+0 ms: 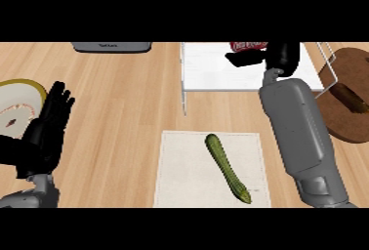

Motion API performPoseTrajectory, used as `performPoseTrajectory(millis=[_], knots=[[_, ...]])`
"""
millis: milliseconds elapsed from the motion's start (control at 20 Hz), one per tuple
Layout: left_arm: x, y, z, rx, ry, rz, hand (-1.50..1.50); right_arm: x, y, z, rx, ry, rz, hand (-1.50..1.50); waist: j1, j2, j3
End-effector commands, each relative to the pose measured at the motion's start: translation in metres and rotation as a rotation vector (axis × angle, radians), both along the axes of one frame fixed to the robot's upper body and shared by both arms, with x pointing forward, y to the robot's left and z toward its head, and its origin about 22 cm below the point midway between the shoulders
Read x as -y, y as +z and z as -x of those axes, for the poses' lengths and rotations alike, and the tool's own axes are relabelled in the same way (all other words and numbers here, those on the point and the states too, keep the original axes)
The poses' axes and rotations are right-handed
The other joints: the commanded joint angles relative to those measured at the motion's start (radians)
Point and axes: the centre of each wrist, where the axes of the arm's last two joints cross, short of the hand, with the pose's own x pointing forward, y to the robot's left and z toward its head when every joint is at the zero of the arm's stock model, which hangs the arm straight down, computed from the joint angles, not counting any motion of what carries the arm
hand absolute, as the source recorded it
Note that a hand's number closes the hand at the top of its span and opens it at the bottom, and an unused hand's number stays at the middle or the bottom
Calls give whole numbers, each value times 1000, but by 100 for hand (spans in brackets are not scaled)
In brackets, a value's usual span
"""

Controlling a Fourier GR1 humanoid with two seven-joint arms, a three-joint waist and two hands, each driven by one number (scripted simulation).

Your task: Pick the can from the placemat and place it in the tiered shelf

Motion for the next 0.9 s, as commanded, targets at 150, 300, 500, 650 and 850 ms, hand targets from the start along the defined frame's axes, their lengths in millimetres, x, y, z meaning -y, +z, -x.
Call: performPoseTrajectory(millis=[150, 300, 500, 650, 850], knots=[[2, -5, 0, 14, -1, -11, 0, 16, 11, -5, 81, 71, -66, -150, -5, -1, 0], [-8, -1, -15, -1, -2, -1, 0, 10, 27, -10, 170, 72, -142, -150, -4, 1, 0], [-6, -13, 8, 0, 19, -14, 0, 39, 35, 13, 214, -29, -192, -150, -13, -6, 0], [-18, 5, 13, 19, 3, -14, 0, 59, 72, 23, 224, -97, -216, -150, -16, -9, 0], [0, -5, 6, -5, 37, -18, 0, 109, 71, 55, 214, -191, -254, -150, -33, -10, 0]])
